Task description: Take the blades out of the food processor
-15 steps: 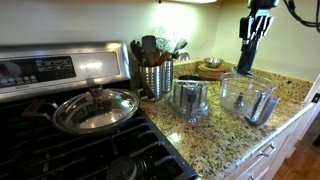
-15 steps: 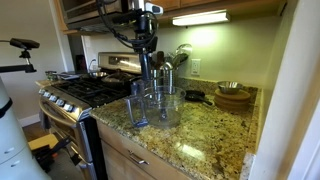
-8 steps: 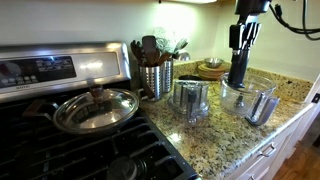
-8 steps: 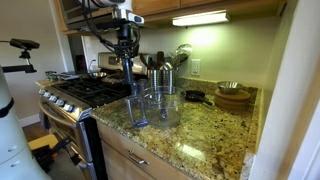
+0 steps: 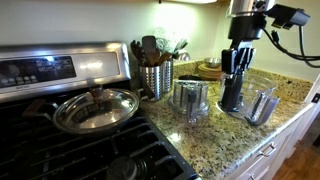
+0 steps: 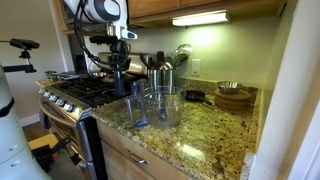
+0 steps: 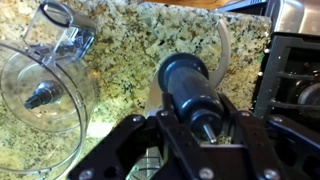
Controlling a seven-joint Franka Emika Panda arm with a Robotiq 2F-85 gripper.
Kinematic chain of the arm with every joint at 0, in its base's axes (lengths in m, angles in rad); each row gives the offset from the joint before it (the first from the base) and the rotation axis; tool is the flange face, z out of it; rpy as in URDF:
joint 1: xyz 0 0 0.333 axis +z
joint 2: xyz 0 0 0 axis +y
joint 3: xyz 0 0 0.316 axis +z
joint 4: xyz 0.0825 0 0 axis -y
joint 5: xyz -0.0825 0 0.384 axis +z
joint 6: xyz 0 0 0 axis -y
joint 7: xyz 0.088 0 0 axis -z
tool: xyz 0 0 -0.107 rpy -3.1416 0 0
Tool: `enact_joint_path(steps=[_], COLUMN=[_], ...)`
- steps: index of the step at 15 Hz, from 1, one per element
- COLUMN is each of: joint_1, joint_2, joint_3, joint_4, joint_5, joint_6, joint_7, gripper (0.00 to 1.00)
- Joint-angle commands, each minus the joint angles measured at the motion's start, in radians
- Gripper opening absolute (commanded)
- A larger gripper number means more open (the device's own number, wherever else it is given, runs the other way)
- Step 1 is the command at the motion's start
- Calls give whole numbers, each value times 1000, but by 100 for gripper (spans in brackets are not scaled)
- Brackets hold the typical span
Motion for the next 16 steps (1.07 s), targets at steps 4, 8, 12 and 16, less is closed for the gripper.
enact_joint_path(steps=[4, 8, 12, 16], joint_1=[1, 2, 7, 10], joint_2=[138, 219, 261, 269], joint_3=[-10, -16, -17, -20], joint_4=[-22, -31, -56, -66], joint_5=[33, 41, 38, 4], joint_6=[159, 253, 387, 435], joint_7=[86, 126, 173, 231], gripper=[21, 21, 21, 21])
